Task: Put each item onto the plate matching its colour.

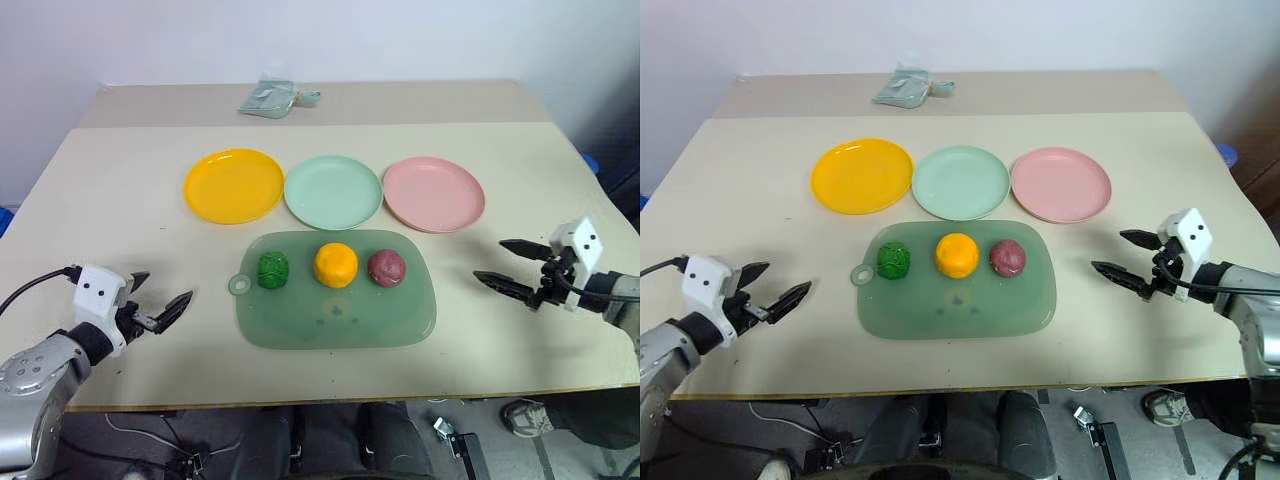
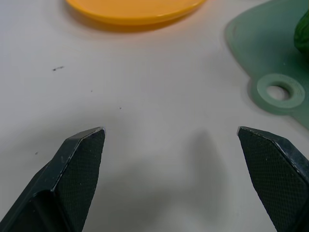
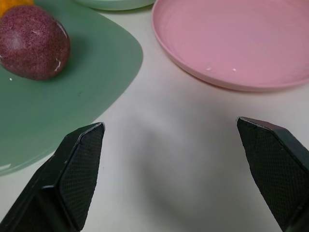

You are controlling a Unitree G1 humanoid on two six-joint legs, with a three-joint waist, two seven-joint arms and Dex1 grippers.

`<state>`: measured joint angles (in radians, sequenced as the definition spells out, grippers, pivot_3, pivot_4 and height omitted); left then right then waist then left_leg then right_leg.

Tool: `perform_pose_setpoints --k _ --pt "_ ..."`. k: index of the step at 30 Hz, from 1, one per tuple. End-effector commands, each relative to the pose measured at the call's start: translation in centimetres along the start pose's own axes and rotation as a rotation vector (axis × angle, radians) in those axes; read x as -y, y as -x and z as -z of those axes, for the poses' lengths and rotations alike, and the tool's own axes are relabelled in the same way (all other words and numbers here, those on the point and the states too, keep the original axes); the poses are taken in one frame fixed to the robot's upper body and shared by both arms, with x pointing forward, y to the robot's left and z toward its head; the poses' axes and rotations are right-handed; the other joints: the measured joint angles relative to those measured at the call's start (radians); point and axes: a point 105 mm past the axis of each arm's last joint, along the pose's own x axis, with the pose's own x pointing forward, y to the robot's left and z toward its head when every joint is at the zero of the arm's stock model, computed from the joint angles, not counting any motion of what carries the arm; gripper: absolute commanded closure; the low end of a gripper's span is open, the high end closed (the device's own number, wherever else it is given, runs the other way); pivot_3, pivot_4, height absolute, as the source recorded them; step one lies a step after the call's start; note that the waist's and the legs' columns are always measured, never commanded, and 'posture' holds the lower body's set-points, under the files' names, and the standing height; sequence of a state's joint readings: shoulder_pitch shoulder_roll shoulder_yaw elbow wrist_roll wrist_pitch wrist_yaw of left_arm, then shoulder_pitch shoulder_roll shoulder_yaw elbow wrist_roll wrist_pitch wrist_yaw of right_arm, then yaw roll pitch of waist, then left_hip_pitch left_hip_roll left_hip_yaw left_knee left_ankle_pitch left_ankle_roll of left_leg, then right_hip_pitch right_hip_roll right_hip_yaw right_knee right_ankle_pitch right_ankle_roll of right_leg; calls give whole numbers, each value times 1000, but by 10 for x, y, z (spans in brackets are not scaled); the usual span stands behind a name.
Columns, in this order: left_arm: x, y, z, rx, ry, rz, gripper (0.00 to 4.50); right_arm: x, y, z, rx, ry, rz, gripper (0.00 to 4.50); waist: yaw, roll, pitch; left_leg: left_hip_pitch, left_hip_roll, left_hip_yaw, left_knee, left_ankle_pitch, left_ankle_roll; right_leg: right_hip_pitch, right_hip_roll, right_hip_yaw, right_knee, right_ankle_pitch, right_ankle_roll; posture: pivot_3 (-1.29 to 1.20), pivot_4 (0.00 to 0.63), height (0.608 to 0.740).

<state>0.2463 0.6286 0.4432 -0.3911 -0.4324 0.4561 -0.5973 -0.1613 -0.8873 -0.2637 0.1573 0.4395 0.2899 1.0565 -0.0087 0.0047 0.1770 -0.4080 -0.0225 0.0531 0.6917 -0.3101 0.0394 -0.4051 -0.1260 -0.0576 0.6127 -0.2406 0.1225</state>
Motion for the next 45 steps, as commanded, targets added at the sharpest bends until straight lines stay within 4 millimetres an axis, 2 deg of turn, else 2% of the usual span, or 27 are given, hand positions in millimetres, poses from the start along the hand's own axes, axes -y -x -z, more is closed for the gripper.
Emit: perform_pose_setpoints --k 1,5,10,16,19,21,24,29,37,44,45 --pt "-3 6 -11 42 -19 -44 0 4 -6 -14 40 41 3 35 -2 0 0 0 0 0 0 0 0 0 0 0 0 0 0 0 150 740" --pt "2 2 -15 72 -2 -52 0 14 -15 -25 93 74 80 35 -3 0 0 0 0 0 0 0 0 0 0 0 0 0 0 0 150 740" --pt "6 -8 -23 105 18 -22 0 15 -15 -19 85 68 101 35 10 0 0 0 -1 0 0 0 0 0 0 0 0 0 1 0 150 740" --pt "18 -34 -44 168 29 80 0 18 0 -23 108 63 160 35 21 1 0 0 -1 0 0 0 0 0 0 -1 1 0 1 0 150 740" --pt "26 -45 -51 181 50 154 0 13 7 -23 113 51 167 35 22 1 0 0 -1 0 1 0 0 0 1 -1 2 0 1 0 150 740" --pt "43 -52 -60 209 84 272 0 7 13 -22 115 38 175 35 21 1 0 0 -1 0 1 1 0 1 2 -1 2 1 1 0 150 740" --pt "65 -56 -76 240 92 432 0 -8 20 -25 115 38 148 35 22 1 0 0 -1 0 1 1 0 1 4 -1 2 0 1 0 150 740" --pt "79 -70 -81 227 19 528 0 -36 22 -33 120 29 79 35 21 1 0 0 0 0 2 1 0 1 6 -1 2 0 1 0 150 740" --pt "97 -78 -70 157 -101 645 0 -59 15 -43 120 26 -10 35 23 1 0 0 0 0 4 1 1 2 7 -1 2 0 1 0 150 740" --pt "101 -89 -45 51 -233 666 0 -77 6 -49 129 29 -67 35 23 1 0 0 0 0 5 0 1 2 7 -1 2 0 1 0 150 740" --pt "101 -91 -45 52 -235 658 257 -78 4 -49 130 28 -67 3 23 0 0 0 0 0 5 0 1 2 7 -1 2 0 1 0 150 740"
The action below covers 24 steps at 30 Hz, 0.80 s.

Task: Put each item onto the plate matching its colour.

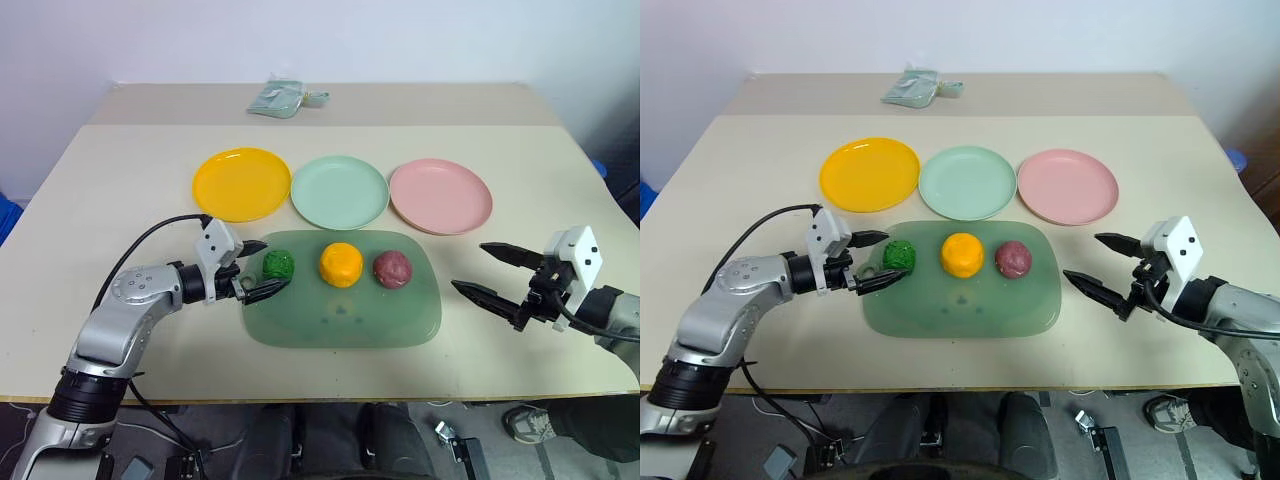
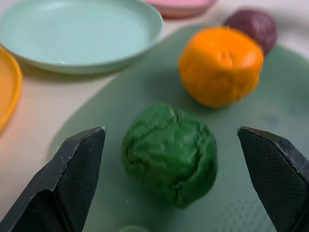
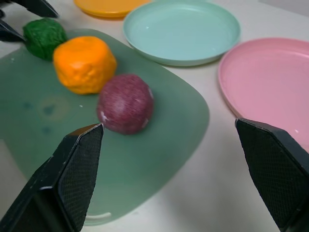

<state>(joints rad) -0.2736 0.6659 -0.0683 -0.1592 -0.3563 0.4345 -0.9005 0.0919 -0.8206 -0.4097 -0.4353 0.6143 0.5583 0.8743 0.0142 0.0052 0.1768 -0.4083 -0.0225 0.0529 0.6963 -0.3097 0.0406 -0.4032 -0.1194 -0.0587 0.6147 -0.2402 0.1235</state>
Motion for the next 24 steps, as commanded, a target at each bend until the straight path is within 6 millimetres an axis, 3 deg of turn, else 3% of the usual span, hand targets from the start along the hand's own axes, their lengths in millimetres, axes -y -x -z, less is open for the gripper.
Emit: perform_pose_setpoints --k 1,5,6,10,14,19,22,24 --pt "-4 -5 -3 -2 -53 -6 553 -8 -5 -10 37 24 -20 0 1 0 0 0 0 0 0 0 0 0 0 0 0 0 0 0 150 740" --pt "-10 -10 -14 43 -56 -28 2290 -14 -7 -12 44 17 -37 0 2 0 0 0 0 0 1 0 0 0 0 0 0 0 0 0 150 740" --pt "-14 -12 -18 61 -51 -41 2469 -16 -8 -13 45 15 -46 0 2 0 0 -1 0 -1 1 0 0 0 0 0 0 0 0 0 150 740" --pt "-45 -31 -55 179 -78 -171 2469 -28 -14 -14 48 9 -95 0 10 -1 0 -1 0 -1 2 0 0 0 0 0 0 0 0 0 150 740" --pt "-84 -73 -80 161 -67 -322 2469 -34 -26 -15 71 6 -115 0 27 -2 1 -1 -1 0 3 0 1 1 1 -1 1 1 1 0 150 740" --pt "-77 -125 -95 136 -117 -238 2469 -38 -34 -17 96 16 -110 0 26 -3 1 -1 -3 1 4 -2 5 2 1 -1 0 1 2 0 150 740" --pt "-74 -133 -99 147 -121 -205 1224 -40 -33 -18 102 15 -98 0 19 -5 2 -2 -3 3 3 -3 7 2 1 -1 -1 1 4 0 150 740" --pt "-74 -133 -102 164 -125 -198 140 -42 -31 -16 99 9 -89 0 18 -5 2 -3 -2 4 3 -3 6 0 1 -1 0 1 4 0 150 740"
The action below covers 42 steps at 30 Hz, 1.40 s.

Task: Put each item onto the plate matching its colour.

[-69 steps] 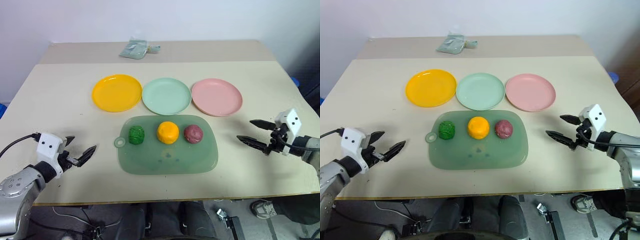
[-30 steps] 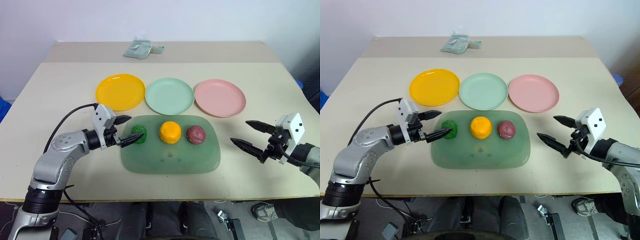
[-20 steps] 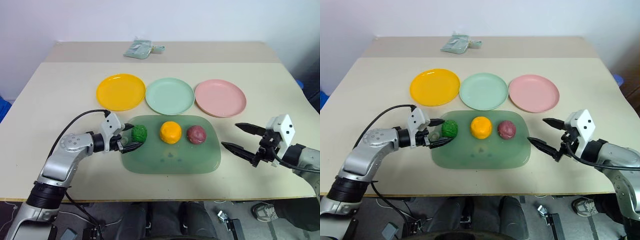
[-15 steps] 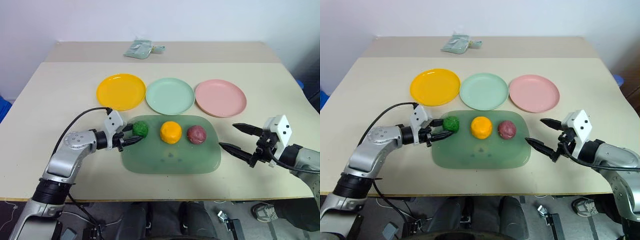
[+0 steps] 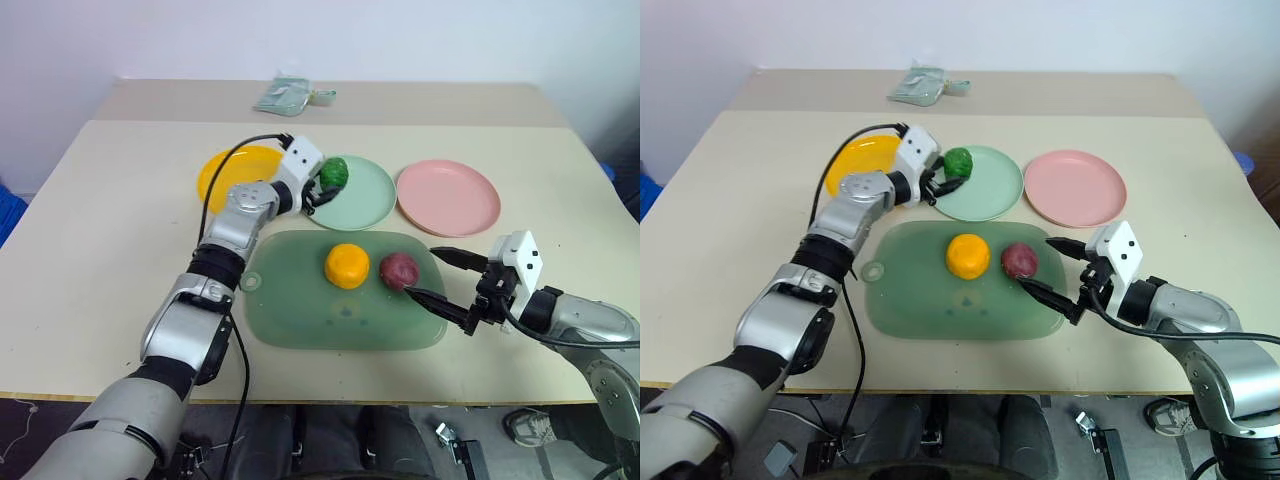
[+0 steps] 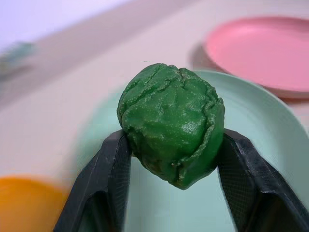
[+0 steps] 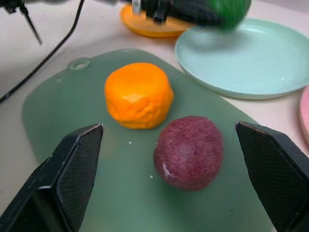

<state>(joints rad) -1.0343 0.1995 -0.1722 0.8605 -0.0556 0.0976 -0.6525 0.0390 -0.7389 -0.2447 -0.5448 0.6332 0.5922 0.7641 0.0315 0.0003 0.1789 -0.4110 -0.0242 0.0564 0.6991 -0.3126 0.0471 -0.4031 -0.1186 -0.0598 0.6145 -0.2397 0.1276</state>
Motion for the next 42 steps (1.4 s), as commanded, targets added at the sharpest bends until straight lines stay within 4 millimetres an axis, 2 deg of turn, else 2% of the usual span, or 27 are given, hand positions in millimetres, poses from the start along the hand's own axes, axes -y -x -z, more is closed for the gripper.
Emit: perform_pose_setpoints --k 1,4,6,8,12,15,18,21,23,24,26,28,30,33,35,38,40,42 --pt "-10 2 -24 80 -47 -15 58 -7 5 -9 34 35 10 0 3 0 0 0 0 0 0 0 0 0 0 0 0 0 0 0 150 740" --pt "-11 10 -33 150 -10 10 58 -8 8 -5 26 27 25 0 6 0 0 0 0 0 1 1 -1 0 0 0 0 0 0 0 150 740" --pt "4 28 -45 259 42 154 58 -8 10 -3 23 22 33 0 5 0 0 0 0 0 2 1 -1 0 0 0 0 0 0 0 150 740" --pt "33 54 -46 293 55 373 58 -6 11 -2 20 19 37 0 2 1 0 0 1 -1 1 1 -1 -1 0 1 0 0 0 0 150 740" --pt "70 80 -32 198 32 599 58 -3 10 -2 16 23 30 0 -1 1 0 0 1 -1 1 1 -3 0 0 1 0 0 0 0 150 740" --pt "86 81 -8 57 -59 647 58 -1 7 -4 20 31 22 0 9 1 0 2 1 -2 3 2 -3 2 0 1 1 0 0 0 150 740" --pt "93 75 5 -9 -89 640 58 0 5 -7 32 39 14 0 9 1 0 3 0 -3 3 1 -3 4 0 1 0 0 0 0 150 740" --pt "91 67 14 -44 -114 582 866 -2 4 -9 38 43 10 0 7 1 -1 3 0 -4 2 1 -2 4 0 1 0 -1 0 0 150 740" --pt "90 67 13 -33 -101 563 1785 -3 3 -14 59 40 5 0 7 1 -1 3 0 -4 2 1 -2 4 0 1 0 -1 0 0 150 740" --pt "90 69 11 -23 -90 560 1969 -4 3 -16 72 38 7 0 6 1 -1 3 0 -4 2 1 -2 4 0 1 0 0 0 0 150 740" --pt "86 74 9 -13 -80 537 2005 -2 4 -22 94 40 15 0 6 1 -1 3 0 -4 2 1 -2 4 0 1 0 0 0 0 150 740" --pt "75 80 8 6 -66 486 2005 -1 4 -25 106 40 20 0 5 1 -1 3 1 -4 2 1 -2 4 0 1 0 0 0 0 150 740" --pt "52 83 -2 68 1 373 2005 -1 3 -25 108 39 21 0 5 1 -1 3 1 -4 2 1 -2 3 0 1 0 0 0 0 150 740" --pt "2 93 -17 167 102 132 2005 -2 3 -23 101 40 20 0 7 1 -1 2 1 -4 2 1 -2 3 0 1 0 0 0 0 150 740" --pt "-30 99 -18 178 121 -37 2005 -2 3 -23 99 40 19 0 8 1 -1 2 1 -4 3 1 -2 3 0 1 0 0 0 0 150 740" --pt "-89 109 7 64 199 -374 2005 -1 1 -23 98 39 17 0 8 1 -1 3 0 -4 3 1 -2 4 0 0 0 0 0 0 150 740" --pt "-103 109 20 10 211 -469 2005 0 -2 -22 96 38 14 0 7 1 -1 3 0 -4 3 1 -2 4 0 0 1 0 0 0 150 740" --pt "-105 105 24 8 205 -478 2005 2 -4 -20 80 31 11 0 6 1 -1 3 0 -4 2 1 -2 3 0 0 1 0 0 0 150 740"
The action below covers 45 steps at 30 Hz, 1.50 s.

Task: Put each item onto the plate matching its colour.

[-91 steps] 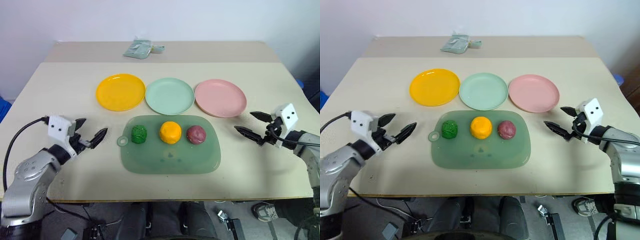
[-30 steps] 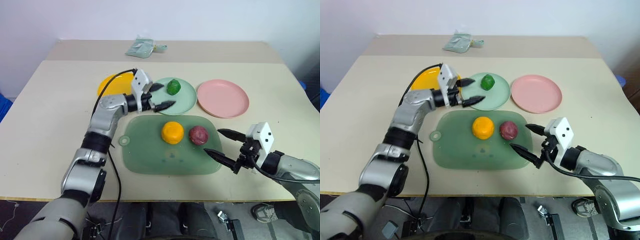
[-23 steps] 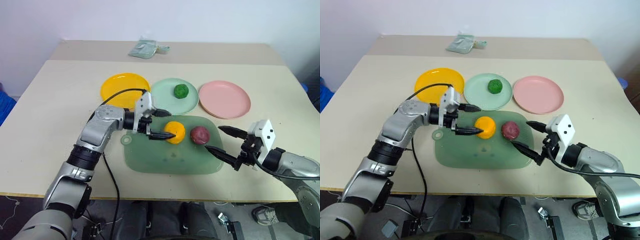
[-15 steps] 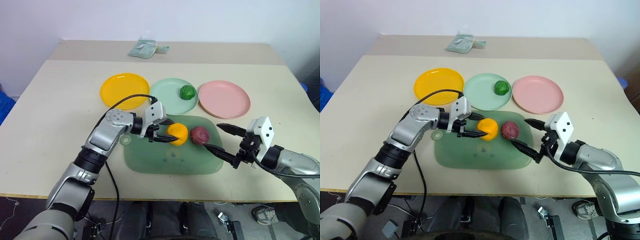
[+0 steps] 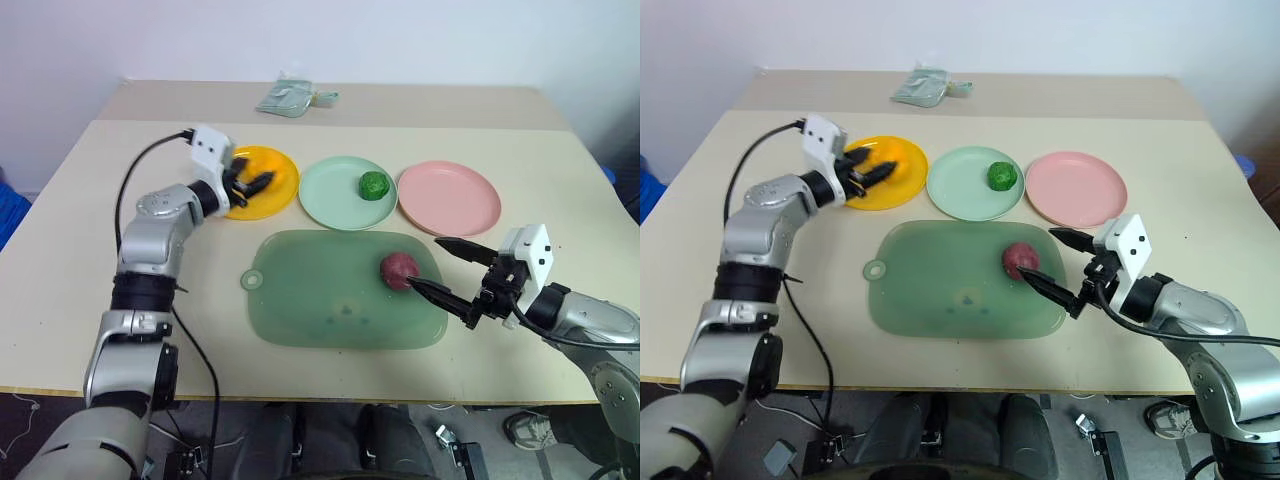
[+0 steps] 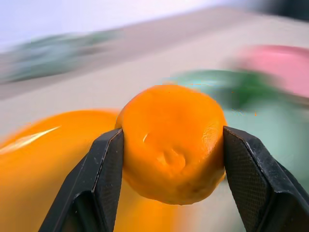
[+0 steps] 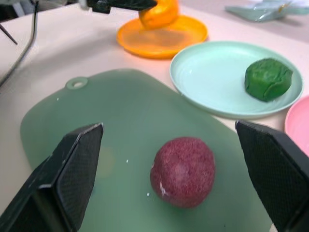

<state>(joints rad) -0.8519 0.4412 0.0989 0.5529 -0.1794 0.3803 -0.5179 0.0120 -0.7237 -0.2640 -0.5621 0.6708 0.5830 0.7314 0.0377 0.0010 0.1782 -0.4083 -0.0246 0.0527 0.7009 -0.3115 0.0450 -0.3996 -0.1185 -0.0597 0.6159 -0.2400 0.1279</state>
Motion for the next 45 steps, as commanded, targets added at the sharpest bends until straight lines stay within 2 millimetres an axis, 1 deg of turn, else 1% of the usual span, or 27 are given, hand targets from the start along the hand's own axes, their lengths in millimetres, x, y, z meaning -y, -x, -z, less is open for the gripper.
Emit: perform_pose_setpoints --k 1,3,4,5,6,9,12,14,16,17,19,21,24,25,27,28,29,31,34,35,37,39,40,41,43,44,45 --pt "-4 -7 -3 35 -3 -33 2005 1 -4 -2 0 6 -12 0 1 0 0 0 0 0 0 0 0 0 0 0 1 0 0 0 150 740" --pt "-3 -9 -6 59 3 -17 1019 5 -5 -1 -8 -9 -3 0 5 -2 1 -1 0 0 0 0 0 0 0 -1 1 0 0 0 150 740" --pt "-3 -9 -6 62 -8 -15 687 8 -6 -2 -6 -15 6 0 5 -2 1 -1 0 -1 0 0 0 0 0 -1 0 0 0 0 150 740" --pt "-5 -9 -7 67 -26 -19 214 9 -7 -2 -6 -11 8 0 3 -2 1 -1 0 0 1 0 0 0 0 -1 0 0 0 0 150 740" --pt "-6 -9 -9 76 -40 -21 62 9 -7 -3 -7 -5 8 0 2 -2 1 -1 0 0 1 0 0 0 0 -1 0 0 0 0 150 740" --pt "-9 -4 -20 129 -114 -25 62 9 -11 -1 -15 17 27 0 -1 -2 1 -1 0 0 0 0 0 0 0 -1 0 0 0 0 150 740" --pt "2 10 -41 248 -159 58 62 12 -15 10 -68 53 60 0 -4 -2 1 -1 1 1 -1 0 -1 -1 0 -1 0 0 0 0 150 740" --pt "27 22 -43 275 -200 208 62 14 -20 14 -74 65 77 0 -7 -2 0 -1 1 1 -1 0 -1 -1 0 -1 0 0 0 0 150 740" --pt "84 51 -19 216 -271 550 62 18 -30 25 -95 44 97 0 -18 -1 0 -1 1 1 -1 0 -1 -1 0 -1 0 0 0 0 150 740" --pt "101 62 -10 194 -286 656 62 19 -32 28 -102 35 99 0 -21 0 -1 -1 1 1 -1 0 -1 -1 0 -1 0 0 0 0 150 740" --pt "127 82 12 108 -290 814 62 18 -39 34 -116 15 95 0 -26 0 -1 -1 1 0 -1 0 -1 0 0 -1 -1 0 0 0 150 740" --pt "142 93 28 46 -272 892 62 20 -44 40 -138 -3 104 0 -26 0 0 0 1 0 -1 1 -2 0 0 -1 -2 0 0 0 150 740" --pt "153 99 34 27 -246 922 0 21 -45 40 -140 -1 104 850 -23 0 0 0 1 -1 -1 1 -3 -1 0 -1 -1 0 0 0 150 740" --pt "156 101 33 31 -229 928 0 21 -45 36 -123 -2 96 1382 -23 0 0 0 1 -1 -1 1 -3 -1 0 -1 -1 0 0 0 150 740" --pt "160 102 31 38 -212 933 0 22 -45 28 -88 1 98 2230 -25 0 0 0 1 -1 -1 1 -3 0 0 0 -1 0 0 0 150 740" --pt "161 103 32 38 -206 934 0 26 -45 23 -67 12 117 2518 -26 0 0 0 1 -1 -1 1 -2 -1 0 0 -1 0 0 0 150 740" --pt "163 104 33 37 -203 935 0 35 -47 16 -38 17 162 2578 -26 0 0 0 1 -1 -1 1 -2 -1 0 0 -1 0 0 0 150 740" --pt "165 105 34 35 -201 933 0 52 -49 7 1 20 249 2578 -28 0 0 0 1 0 -1 1 -2 -1 0 0 -1 0 0 0 150 740" --pt "165 103 34 45 -191 899 0 106 -50 6 -25 45 533 2578 -27 0 0 0 1 0 -1 1 -3 -2 0 1 0 0 -1 0 150 740" --pt "165 103 34 47 -189 891 0 117 -50 8 -35 45 597 2578 -26 0 0 0 1 0 -1 1 -2 -2 0 1 0 0 -1 0 150 740" --pt "166 104 35 46 -189 882 0 139 -51 13 -57 24 696 2578 -25 0 0 -1 0 0 -1 1 -2 -2 0 0 0 0 -1 0 150 740" --pt "167 106 36 45 -188 875 0 150 -55 18 -72 12 739 2578 -27 0 0 -1 0 1 -2 1 -2 -3 0 1 0 0 -1 0 150 740" --pt "169 106 36 47 -188 869 0 154 -58 19 -68 5 742 1552 -28 0 0 -1 0 1 -3 1 -3 -3 0 1 0 0 -1 0 150 740" --pt "167 106 36 48 -187 854 0 158 -59 17 -50 11 756 1176 -30 1 0 -1 1 1 -3 1 -3 -3 0 1 0 0 -1 0 150 740" --pt "156 102 36 57 -192 765 0 164 -59 7 -20 92 777 186 -32 1 0 -1 1 1 -3 1 -3 -3 0 1 0 0 -1 0 150 740" --pt "148 97 35 59 -193 702 0 166 -56 2 -2 130 785 82 -33 1 0 -1 1 1 -3 1 -3 -3 0 1 0 0 -1 0 150 740" --pt "134 92 34 68 -188 616 0 166 -52 -3 25 153 771 82 -32 2 0 -1 1 1 -3 1 -3 -3 0 1 0 0 -1 0 150 740"
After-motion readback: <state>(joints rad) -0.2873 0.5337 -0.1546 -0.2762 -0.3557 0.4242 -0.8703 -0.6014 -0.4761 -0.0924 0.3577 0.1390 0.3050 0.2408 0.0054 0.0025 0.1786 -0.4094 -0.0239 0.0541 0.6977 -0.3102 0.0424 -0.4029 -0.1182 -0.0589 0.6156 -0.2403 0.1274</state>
